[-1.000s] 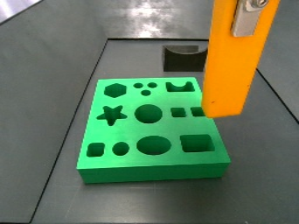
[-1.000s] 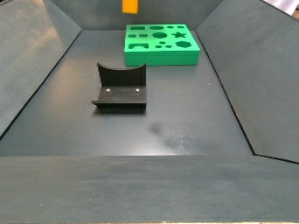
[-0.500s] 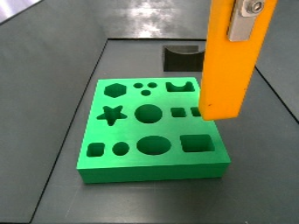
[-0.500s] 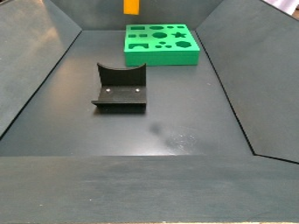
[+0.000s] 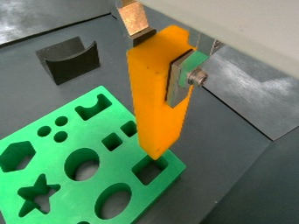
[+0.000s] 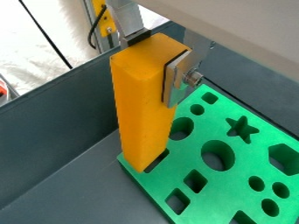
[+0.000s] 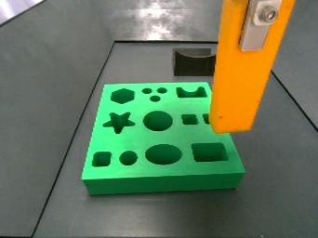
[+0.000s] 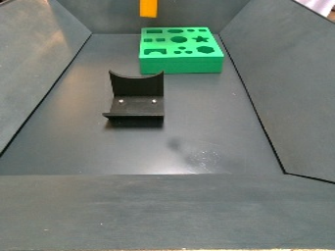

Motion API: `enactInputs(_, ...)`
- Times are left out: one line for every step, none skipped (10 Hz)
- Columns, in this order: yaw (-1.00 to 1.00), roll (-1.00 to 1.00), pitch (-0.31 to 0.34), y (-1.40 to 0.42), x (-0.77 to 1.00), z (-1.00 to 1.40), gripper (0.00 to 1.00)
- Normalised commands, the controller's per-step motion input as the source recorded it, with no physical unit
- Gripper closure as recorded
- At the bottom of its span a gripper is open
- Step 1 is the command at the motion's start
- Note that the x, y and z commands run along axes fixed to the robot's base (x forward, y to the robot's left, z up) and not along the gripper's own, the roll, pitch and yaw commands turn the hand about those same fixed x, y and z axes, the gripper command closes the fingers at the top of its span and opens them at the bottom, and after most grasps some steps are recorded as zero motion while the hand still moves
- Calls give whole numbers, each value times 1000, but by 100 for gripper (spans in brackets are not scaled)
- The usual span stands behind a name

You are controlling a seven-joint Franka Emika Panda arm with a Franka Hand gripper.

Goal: Pick up the rectangle object. Move up. Place the rectangle object on the fixture. Regrasp the rectangle object. Move to above the board. Insert the rectangle object.
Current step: Insert the rectangle object.

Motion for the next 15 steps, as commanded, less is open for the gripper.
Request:
enactInputs(89, 304, 14, -214, 37, -86, 100)
enactInputs(0, 101, 4, -71, 80, 0, 100)
enactInputs(0, 3, 0, 0, 46, 0, 100)
enactInputs(-14, 77, 6, 0, 0, -97, 100)
enactInputs(-60, 130, 27, 0, 0, -177, 100)
enactInputs(-54, 127, 36, 0, 0, -171, 100)
enactInputs(-43, 111, 29, 0, 0, -146, 100)
enactInputs(-14, 86, 40, -29, 3, -117, 100)
enactInputs(-6, 76, 37, -80, 29, -123, 100)
enactInputs(0, 73, 44, -151, 97, -137, 100)
enactInputs(0, 104, 57, -157, 154, -180, 100)
enactInputs(0, 147, 71, -163, 174, -206, 100)
enactInputs(0, 166, 80, -160, 174, -203, 100)
enactInputs(17, 224, 83, -163, 131, -166, 100)
enactInputs(6, 246, 83, -171, 89, -117, 100)
